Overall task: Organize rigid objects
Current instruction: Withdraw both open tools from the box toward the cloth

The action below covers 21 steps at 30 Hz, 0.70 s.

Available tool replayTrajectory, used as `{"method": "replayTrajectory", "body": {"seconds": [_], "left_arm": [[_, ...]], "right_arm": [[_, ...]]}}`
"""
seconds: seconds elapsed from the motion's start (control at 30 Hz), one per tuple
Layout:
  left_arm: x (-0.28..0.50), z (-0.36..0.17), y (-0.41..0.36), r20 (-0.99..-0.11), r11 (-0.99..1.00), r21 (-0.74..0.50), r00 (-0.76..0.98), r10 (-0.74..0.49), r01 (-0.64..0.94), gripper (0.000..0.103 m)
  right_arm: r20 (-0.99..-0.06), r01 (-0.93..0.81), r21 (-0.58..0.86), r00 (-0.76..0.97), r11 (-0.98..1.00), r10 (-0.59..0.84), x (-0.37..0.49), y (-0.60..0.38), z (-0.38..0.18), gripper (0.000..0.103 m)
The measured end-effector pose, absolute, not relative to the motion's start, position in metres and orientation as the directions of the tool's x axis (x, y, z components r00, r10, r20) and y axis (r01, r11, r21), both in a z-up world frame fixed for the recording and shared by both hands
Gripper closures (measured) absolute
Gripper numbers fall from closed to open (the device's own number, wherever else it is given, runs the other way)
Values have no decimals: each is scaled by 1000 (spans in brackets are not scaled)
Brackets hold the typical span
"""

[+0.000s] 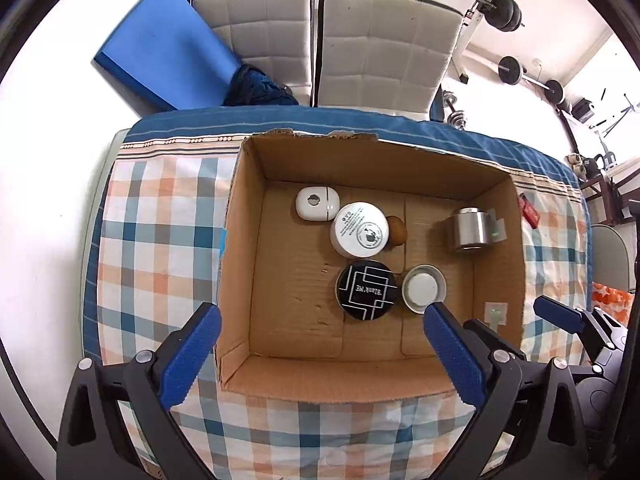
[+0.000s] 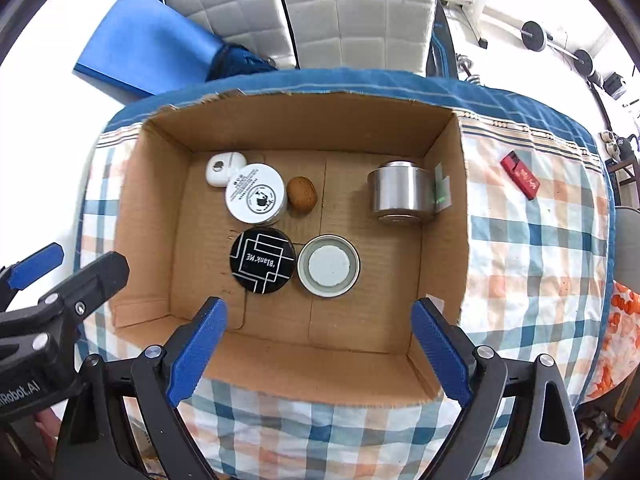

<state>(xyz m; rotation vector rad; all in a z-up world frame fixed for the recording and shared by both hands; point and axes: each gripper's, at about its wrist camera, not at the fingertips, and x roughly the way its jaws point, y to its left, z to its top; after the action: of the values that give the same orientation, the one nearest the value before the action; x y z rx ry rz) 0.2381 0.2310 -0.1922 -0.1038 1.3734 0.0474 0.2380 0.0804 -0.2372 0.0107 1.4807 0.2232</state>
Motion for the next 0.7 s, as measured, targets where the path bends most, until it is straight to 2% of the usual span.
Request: {"method": "replayTrajectory", "body": {"seconds": [0.2,0.37,0.53,0.7], "left_arm": [[226,-168,210,-969,995,-62,242,-40,-81,0],[227,-160,172,-962,997,-41,274,-23,-62,0],[238,-185,134,-969,995,-69,241,-52,-65,0],[250,-228,101,-984,997,-44,174,-33,-58,0]], "right_arm": [[-977,-157,184,83,970,199,224,66,-214,8],[-975,-106,192,92,976,202,227,21,-209,8],[-982,20,179,72,984,177,243,-48,-228,8],[-984,102,175,32,979,173,258,-98,-266,8]]}}
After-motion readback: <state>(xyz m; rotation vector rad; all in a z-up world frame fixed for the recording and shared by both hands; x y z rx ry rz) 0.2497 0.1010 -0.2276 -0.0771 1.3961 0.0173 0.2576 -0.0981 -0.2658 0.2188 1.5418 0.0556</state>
